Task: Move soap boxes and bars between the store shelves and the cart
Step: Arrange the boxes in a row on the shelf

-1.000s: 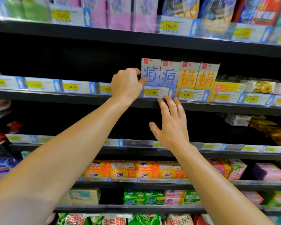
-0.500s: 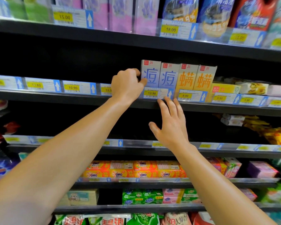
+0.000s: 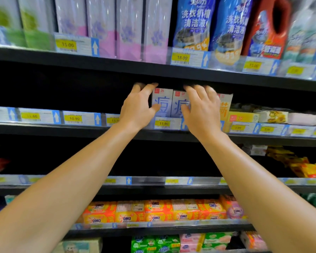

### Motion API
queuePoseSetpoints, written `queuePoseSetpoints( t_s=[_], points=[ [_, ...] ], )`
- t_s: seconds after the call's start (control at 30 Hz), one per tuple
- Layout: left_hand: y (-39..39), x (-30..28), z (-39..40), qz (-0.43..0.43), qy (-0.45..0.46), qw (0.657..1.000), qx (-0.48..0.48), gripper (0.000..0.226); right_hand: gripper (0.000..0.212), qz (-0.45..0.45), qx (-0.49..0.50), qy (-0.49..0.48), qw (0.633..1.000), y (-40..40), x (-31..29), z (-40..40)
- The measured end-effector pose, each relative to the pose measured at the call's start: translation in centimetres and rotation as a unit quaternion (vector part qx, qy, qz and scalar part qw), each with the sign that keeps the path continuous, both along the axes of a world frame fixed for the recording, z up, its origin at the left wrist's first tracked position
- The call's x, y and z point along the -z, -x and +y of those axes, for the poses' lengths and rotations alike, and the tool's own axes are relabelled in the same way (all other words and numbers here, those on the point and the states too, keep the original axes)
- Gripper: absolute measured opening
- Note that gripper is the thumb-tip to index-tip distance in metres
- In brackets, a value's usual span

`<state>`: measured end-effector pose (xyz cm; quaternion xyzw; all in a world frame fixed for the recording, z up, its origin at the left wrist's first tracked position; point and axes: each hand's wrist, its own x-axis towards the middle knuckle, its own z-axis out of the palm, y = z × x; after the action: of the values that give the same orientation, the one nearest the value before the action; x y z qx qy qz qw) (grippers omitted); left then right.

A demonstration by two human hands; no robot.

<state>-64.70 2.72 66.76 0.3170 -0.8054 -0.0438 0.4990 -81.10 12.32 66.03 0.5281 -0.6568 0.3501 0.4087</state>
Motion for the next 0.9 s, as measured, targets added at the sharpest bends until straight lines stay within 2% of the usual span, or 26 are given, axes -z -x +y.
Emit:
queuePoseSetpoints(
  t_s=[0.1,0.27,0.6,0.9],
  points=[
    [0.1,-0.1,-0.3,-0.005,0.001,1.000,0.000,0.059,0.046,0.020,0.010,-0.029,0.999,-0.1,-0.5,-0.7],
    [0.4,0.0,-0.8,0.006,0.021,1.000,0.012,0.058,0.048,-0.008,0.009,-0.114,0.993,0.1,-2.1,-0.8],
    [0.3,-0.1,-1.0,0.020,0.016,0.999,0.030,0.057,0.046,-0.037,-0.082,-0.125,0.988,1.0,-3.1,-0.3],
    [0.3,-0.1,-0.8,0.023,0.013,0.999,0.031,0.058,0.046,-0.035,-0.092,-0.137,0.986,1.1,-3.5,0.0]
  ],
)
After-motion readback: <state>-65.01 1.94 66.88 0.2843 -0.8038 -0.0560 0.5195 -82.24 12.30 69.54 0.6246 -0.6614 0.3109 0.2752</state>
